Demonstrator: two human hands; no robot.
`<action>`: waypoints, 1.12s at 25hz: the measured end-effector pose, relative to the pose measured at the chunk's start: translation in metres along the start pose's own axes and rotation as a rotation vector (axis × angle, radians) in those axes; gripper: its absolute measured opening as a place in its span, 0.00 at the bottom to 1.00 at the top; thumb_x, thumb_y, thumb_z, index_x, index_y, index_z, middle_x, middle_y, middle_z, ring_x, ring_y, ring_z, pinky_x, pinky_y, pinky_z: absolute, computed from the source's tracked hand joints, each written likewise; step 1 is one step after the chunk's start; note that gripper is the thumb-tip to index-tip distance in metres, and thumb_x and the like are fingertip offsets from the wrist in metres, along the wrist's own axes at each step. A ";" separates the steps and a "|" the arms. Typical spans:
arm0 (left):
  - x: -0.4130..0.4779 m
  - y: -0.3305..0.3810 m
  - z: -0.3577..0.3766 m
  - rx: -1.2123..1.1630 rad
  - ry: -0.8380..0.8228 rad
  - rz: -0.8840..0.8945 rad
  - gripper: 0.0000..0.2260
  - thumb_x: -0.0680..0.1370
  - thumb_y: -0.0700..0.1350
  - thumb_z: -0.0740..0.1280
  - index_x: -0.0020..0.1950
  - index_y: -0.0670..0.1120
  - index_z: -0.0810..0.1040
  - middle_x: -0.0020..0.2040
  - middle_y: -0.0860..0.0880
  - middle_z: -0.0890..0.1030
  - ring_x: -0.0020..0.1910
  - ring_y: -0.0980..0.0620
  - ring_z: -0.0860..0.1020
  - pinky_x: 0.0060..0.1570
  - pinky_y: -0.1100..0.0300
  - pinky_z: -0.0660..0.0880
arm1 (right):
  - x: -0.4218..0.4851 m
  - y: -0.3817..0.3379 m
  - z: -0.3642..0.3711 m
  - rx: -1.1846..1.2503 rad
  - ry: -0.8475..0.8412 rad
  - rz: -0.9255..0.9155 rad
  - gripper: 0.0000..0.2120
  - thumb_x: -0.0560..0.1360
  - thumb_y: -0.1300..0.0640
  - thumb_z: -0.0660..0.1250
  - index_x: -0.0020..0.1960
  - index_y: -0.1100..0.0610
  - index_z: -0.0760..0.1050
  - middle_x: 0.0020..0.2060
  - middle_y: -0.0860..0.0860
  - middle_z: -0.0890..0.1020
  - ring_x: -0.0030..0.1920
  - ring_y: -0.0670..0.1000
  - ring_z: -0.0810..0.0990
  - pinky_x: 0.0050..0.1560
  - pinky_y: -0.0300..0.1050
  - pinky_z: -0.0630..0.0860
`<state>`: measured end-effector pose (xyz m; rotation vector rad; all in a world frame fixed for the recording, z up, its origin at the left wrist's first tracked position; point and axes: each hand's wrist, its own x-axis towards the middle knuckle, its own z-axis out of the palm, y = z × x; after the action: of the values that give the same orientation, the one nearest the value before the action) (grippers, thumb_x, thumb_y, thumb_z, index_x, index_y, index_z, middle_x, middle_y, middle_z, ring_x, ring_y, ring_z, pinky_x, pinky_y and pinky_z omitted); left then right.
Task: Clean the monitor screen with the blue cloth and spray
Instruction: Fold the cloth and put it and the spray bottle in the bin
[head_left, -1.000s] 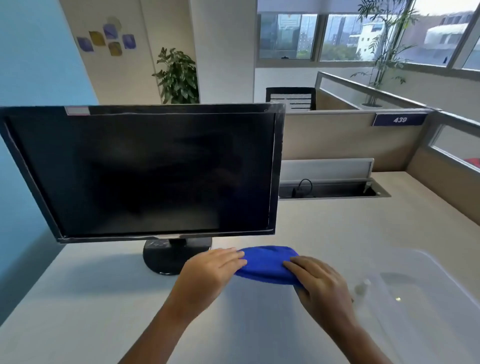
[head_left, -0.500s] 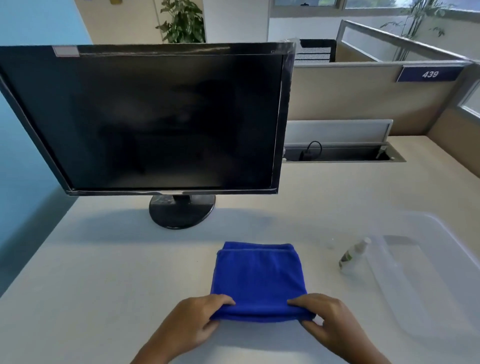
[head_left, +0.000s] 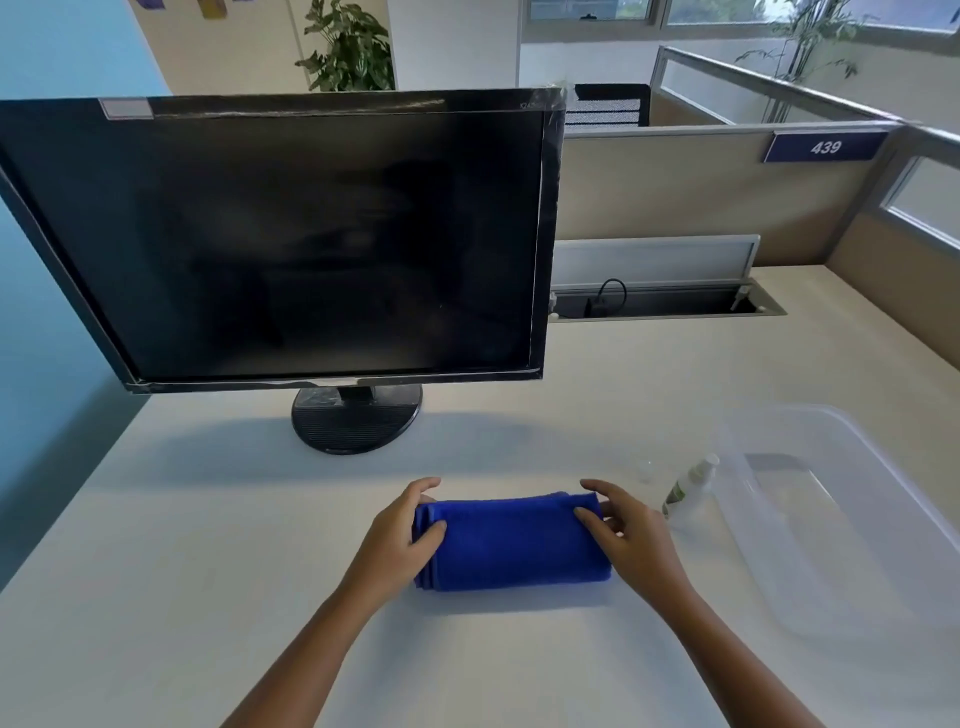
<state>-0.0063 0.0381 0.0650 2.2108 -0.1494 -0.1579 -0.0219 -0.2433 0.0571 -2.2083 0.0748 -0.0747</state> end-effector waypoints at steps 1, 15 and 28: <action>0.003 0.000 0.003 0.042 0.029 -0.008 0.19 0.78 0.43 0.64 0.69 0.50 0.65 0.57 0.54 0.76 0.51 0.56 0.76 0.44 0.71 0.73 | 0.005 0.000 0.004 -0.024 0.013 0.009 0.15 0.77 0.55 0.66 0.63 0.49 0.74 0.43 0.46 0.83 0.39 0.42 0.80 0.37 0.30 0.74; -0.001 0.007 0.045 0.461 0.323 0.244 0.17 0.78 0.40 0.62 0.67 0.40 0.71 0.68 0.43 0.73 0.68 0.43 0.69 0.67 0.46 0.67 | 0.000 -0.019 0.034 -0.430 0.293 -0.258 0.22 0.76 0.54 0.67 0.67 0.62 0.71 0.59 0.57 0.80 0.59 0.58 0.78 0.57 0.51 0.76; -0.011 -0.011 0.071 0.676 0.071 0.226 0.24 0.79 0.55 0.52 0.69 0.44 0.70 0.70 0.44 0.71 0.69 0.42 0.68 0.66 0.42 0.64 | -0.010 0.008 0.072 -0.780 -0.104 -0.283 0.30 0.81 0.41 0.46 0.77 0.56 0.53 0.76 0.56 0.56 0.77 0.56 0.52 0.74 0.53 0.41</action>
<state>-0.0283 -0.0089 0.0142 2.8401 -0.4674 0.1177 -0.0266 -0.1896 0.0076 -2.9842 -0.3200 -0.0988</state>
